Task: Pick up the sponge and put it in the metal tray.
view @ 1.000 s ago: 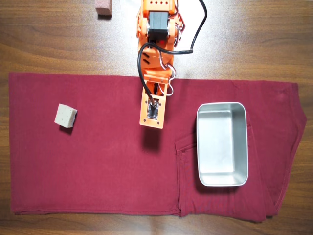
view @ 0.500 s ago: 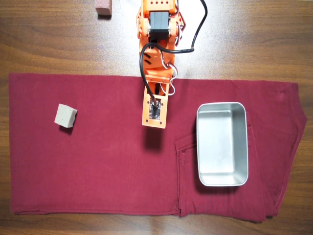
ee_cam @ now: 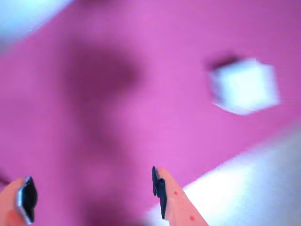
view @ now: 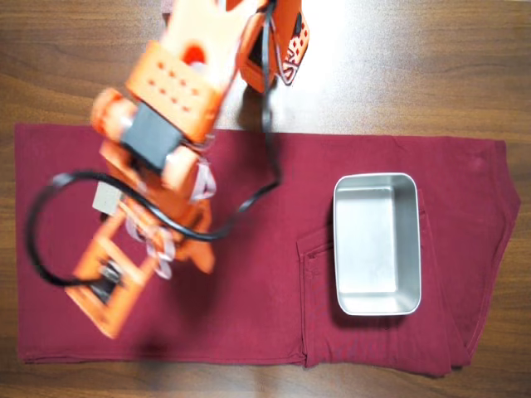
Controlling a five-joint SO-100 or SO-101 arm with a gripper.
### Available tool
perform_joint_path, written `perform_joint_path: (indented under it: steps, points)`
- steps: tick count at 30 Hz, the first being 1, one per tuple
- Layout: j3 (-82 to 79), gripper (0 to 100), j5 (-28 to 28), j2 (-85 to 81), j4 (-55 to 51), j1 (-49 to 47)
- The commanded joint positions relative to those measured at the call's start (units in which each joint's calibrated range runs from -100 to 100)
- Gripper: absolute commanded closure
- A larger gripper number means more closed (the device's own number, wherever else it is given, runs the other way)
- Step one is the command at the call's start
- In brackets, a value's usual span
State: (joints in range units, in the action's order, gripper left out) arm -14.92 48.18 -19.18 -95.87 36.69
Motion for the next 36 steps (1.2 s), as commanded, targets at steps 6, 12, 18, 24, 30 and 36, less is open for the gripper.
perform_joint_path:
  steps: [6, 12, 18, 24, 30, 36]
  points:
    - [9.9, 63, 14.6, 11.4, -2.4, 27.9]
    - [26.5, 60, 14.3, 28.1, 6.4, 28.7]
    - [26.6, 60, 13.0, 32.9, 1.8, 26.6]
    - [27.7, 60, 14.0, 36.8, 6.6, 28.2]
    - [28.7, 64, 13.3, 41.3, 10.7, 28.8]
    - [28.5, 64, 11.6, 43.6, 12.3, 26.8]
